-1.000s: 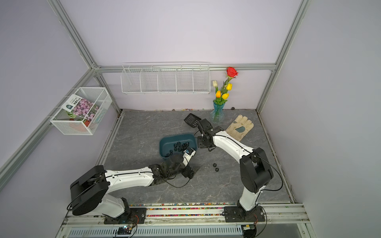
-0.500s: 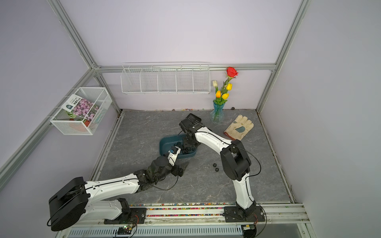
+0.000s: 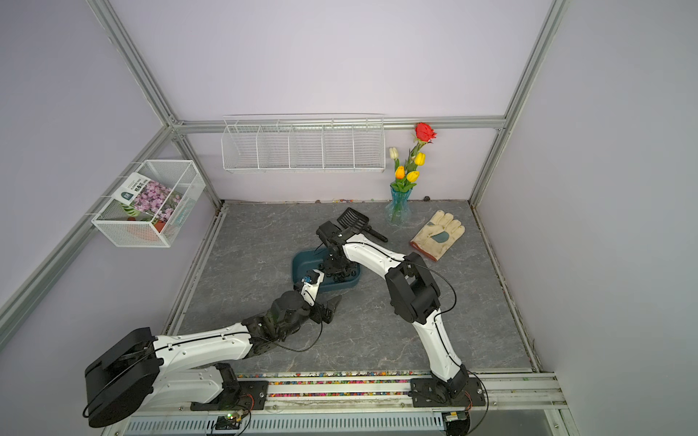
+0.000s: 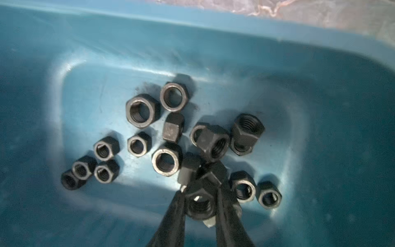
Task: Put the nuts on the desktop into the storage box
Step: Place the nut in the storage box.
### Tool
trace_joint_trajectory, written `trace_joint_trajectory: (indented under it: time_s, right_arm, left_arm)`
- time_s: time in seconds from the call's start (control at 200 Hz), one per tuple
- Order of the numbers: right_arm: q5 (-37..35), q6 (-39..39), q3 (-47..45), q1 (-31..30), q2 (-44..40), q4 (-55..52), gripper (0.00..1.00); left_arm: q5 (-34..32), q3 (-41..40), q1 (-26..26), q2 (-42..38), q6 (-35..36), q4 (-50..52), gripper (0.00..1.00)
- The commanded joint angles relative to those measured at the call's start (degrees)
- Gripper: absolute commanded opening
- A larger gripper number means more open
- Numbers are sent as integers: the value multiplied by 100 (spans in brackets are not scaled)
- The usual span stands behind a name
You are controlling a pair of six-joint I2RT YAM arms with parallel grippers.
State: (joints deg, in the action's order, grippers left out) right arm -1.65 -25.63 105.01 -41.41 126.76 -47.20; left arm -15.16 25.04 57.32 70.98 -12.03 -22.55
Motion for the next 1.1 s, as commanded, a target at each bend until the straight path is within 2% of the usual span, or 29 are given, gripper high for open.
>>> trace_joint_trajectory:
  time_s: [0.0,0.235,0.6,0.874,1.094]
  right_arm:
    - [54,69,90,-38,148,-201,17]
    - [51,41,99,-46,256,-202,21]
    - [0,35,108,-47,224,-210,39]
    - [-50,74,212,-45,-4,-296,43]
    - [-242,106,268,-45,-534,-379,44]
  left_arm:
    - [-9,-35,-19,85,-106,-119,98]
    - [44,8,-19,153,-97,-119,98]
    - [64,9,-20,110,-98,-53,98]
    - [98,88,-19,-21,-23,142,98]
    - [109,295,37,-124,161,454,98]
